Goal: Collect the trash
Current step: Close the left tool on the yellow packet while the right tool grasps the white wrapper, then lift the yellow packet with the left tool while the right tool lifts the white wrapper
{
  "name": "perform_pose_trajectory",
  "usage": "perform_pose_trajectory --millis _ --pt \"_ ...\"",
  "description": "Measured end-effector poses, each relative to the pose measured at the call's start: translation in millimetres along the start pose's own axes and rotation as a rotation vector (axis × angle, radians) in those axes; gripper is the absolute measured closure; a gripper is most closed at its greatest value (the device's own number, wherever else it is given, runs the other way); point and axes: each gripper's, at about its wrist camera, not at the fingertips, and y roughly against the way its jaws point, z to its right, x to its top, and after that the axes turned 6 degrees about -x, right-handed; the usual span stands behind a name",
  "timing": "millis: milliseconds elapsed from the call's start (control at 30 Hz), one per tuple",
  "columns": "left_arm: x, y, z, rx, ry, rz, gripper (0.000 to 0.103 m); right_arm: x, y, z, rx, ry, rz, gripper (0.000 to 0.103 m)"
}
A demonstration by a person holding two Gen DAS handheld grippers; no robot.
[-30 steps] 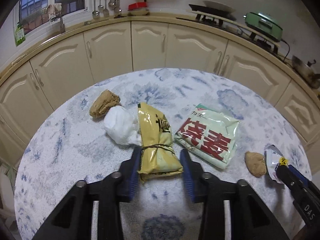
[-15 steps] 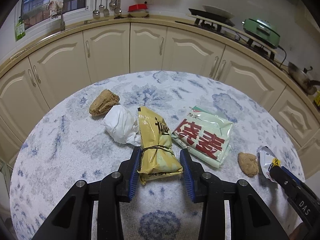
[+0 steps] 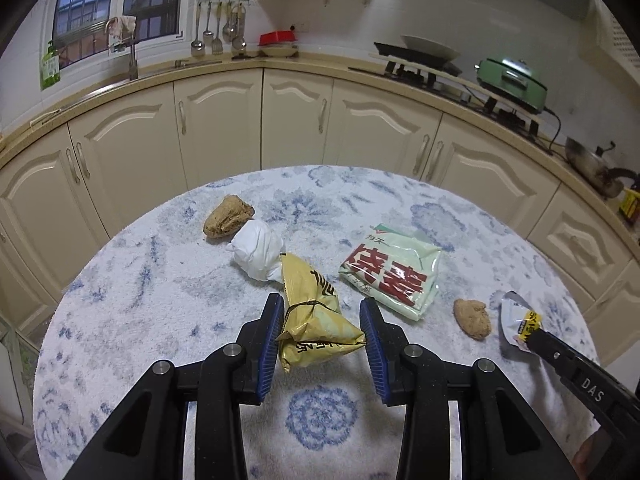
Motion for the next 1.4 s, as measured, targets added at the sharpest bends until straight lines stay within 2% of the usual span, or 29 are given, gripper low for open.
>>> perform_pose_trajectory --millis 233,267,300,333,367,400,467,500,533,567,600,667,833,1000,1067,1233,1400 --pt "-8 23 5 -0.032 -0.009 0.034 0.069 -1 8 -3 0.033 0.016 0.031 0.086" --pt "-10 27 6 -0.037 -0.016 0.038 0.069 -1 5 -5 0.025 0.021 0.021 0.083" --pt "-12 29 6 -0.043 -0.016 0.038 0.069 -1 1 -6 0.013 0.024 0.001 0.076" --pt "-15 32 6 -0.052 -0.012 0.038 0.069 0 -3 -8 0.015 0.025 -0.012 0.074" --pt "-18 36 5 -0.066 -0.009 0.039 0.069 2 -3 -9 0.022 0.019 0.002 0.064" --pt "-20 39 5 -0.075 -0.011 0.038 0.069 4 -6 -11 0.022 0.014 0.001 0.049" --pt "-25 46 6 -0.081 -0.022 0.046 0.069 6 -8 -15 0.036 0.025 0.003 0.036" --pt "-28 51 6 -0.081 -0.029 0.053 0.069 7 -10 -21 0.028 0.048 -0.002 0.035" --pt "-31 54 6 -0.080 -0.034 0.054 0.069 7 -12 -25 0.028 0.070 -0.007 0.036" --pt "-33 57 6 -0.084 -0.038 0.054 0.069 7 -14 -30 0.037 0.094 -0.013 0.043" --pt "-34 60 5 -0.088 -0.036 0.053 0.069 7 -14 -33 0.037 0.108 -0.016 0.062" --pt "-37 66 4 -0.100 -0.031 0.053 0.069 7 -17 -37 0.023 0.130 -0.029 0.084" --pt "-44 87 5 -0.106 -0.034 0.080 0.070 5 -12 -29 0.046 0.103 -0.021 0.088" --pt "-51 110 12 -0.079 -0.053 0.118 0.070 -2 13 -27 0.010 0.121 0.065 0.088" --pt "-52 119 14 -0.071 -0.051 0.130 0.070 -5 23 -25 0.025 0.116 0.081 0.088" --pt "-53 136 32 -0.090 -0.075 0.157 0.070 -16 53 -11 0.058 0.076 0.113 0.088" --pt "-53 148 57 -0.110 -0.096 0.151 0.070 -16 80 10 0.053 0.044 0.151 0.088"
